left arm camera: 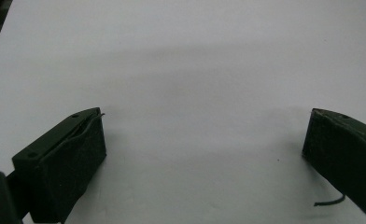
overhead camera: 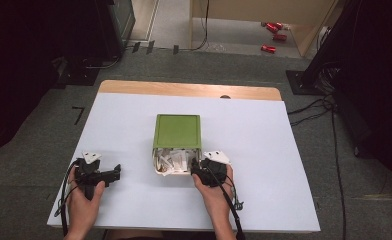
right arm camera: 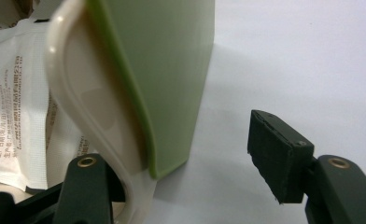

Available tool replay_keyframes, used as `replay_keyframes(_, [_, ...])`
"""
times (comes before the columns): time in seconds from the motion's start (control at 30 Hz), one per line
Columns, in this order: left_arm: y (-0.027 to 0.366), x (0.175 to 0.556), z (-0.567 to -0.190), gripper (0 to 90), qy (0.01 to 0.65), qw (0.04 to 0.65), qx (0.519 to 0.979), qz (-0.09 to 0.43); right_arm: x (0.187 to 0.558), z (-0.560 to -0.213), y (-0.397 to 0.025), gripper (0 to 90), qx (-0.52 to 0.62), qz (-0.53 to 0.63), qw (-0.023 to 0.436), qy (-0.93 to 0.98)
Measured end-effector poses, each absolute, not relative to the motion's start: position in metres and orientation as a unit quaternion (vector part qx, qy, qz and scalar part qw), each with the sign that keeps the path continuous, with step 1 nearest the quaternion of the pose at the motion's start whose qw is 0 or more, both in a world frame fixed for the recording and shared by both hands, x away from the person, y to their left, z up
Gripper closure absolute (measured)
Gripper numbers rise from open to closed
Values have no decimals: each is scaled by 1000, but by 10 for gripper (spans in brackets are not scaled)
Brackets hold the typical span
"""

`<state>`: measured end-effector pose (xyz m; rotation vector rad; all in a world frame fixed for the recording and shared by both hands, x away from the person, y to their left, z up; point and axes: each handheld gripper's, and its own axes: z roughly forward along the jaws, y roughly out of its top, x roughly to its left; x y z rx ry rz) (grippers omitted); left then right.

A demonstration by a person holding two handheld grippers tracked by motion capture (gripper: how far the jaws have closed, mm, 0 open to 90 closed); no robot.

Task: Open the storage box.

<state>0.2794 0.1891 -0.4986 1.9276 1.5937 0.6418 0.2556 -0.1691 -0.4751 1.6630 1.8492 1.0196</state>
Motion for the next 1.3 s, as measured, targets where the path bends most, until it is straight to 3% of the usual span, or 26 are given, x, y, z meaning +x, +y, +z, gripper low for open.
replay_keyframes(0.6, [189,279,-499,0,593,276,718,239,227,-477,-169,533,586,394,200,679])
replay_keyframes(0.83, [189,279,-499,0,593,276,718,239,218,-473,-170,601,571,434,213,663])
replay_keyframes(0.93, [189,279,-499,0,593,276,718,239,212,-468,-170,629,564,435,242,659])
replay_keyframes(1.2, [189,279,-499,0,593,276,718,239,206,-452,-171,688,567,457,242,641])
replay_keyframes(1.3, [189,279,-499,0,593,276,718,239,206,-443,-170,759,571,454,234,642])
